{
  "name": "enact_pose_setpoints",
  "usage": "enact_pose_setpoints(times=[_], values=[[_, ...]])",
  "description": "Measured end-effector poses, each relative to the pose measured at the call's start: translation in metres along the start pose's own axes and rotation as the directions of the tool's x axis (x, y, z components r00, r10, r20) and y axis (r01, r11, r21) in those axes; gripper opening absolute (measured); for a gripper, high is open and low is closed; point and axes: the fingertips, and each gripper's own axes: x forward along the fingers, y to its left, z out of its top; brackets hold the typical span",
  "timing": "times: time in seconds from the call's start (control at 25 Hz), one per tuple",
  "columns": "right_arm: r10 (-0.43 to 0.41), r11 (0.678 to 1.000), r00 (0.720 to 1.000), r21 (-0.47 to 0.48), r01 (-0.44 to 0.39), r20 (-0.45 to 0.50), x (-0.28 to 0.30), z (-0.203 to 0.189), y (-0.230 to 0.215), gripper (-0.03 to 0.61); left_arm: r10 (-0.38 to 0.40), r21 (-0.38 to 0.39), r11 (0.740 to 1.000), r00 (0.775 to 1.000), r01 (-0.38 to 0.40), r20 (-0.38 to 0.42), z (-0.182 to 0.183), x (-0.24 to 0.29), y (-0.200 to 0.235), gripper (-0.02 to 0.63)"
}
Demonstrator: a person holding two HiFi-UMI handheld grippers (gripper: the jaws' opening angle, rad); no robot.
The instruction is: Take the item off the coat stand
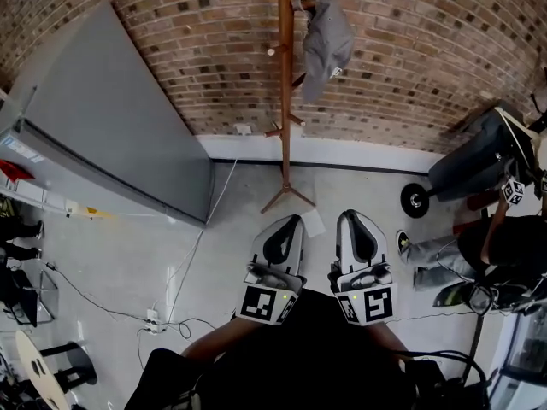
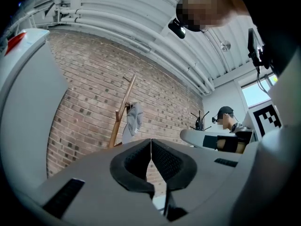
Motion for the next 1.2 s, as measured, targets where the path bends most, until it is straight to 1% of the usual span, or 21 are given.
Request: enact_pose_setpoints(times=[0.2,0.36,0.52,0.68,0.92,0.96,1.08,1.2], values=[[-0.006,1.000,1.000,0.003,0.006,-0.013,0.066,-0.006,-0.012,0.020,-0.031,0.002,1.000,0.999,0.031,0.010,0.012,0.049,0.043,0.018],[-0.005,1.000,0.999,0.005,0.005,-0.039,0.113,-0.009,-0.020,0.020,-0.050,0.007,0.999,0.999,0.050,-0.004,0.022,0.081,0.072,0.018],[-0.044,0.999,0.999,0.005,0.044,-0.033,0.149,-0.010,-0.033,0.020,-0.071,0.000,0.997,0.997,0.071,0.010,0.030,0.102,0.097,0.018],[-0.083,0.996,0.996,-0.011,0.083,-0.012,0.183,-0.007,-0.047,0.020,-0.099,-0.010,0.995,0.995,0.099,0.000,0.027,0.120,0.116,0.018],[-0.131,0.991,0.991,-0.020,0.131,0.005,0.209,0.000,-0.064,0.023,-0.127,-0.016,0.992,0.992,0.127,-0.020,0.020,0.140,0.133,0.018],[-0.131,0.991,0.991,-0.017,0.131,0.004,0.213,0.000,-0.065,0.029,-0.128,-0.020,0.992,0.992,0.128,-0.021,0.019,0.142,0.136,0.018],[-0.123,0.992,0.992,-0.003,0.123,0.002,0.224,-0.001,-0.066,0.095,-0.127,-0.017,0.992,0.992,0.127,-0.023,0.020,0.149,0.144,0.018],[-0.134,0.991,0.991,0.000,0.134,0.004,0.230,-0.001,-0.071,0.104,-0.116,-0.004,0.993,0.993,0.116,-0.014,0.023,0.151,0.148,0.018]])
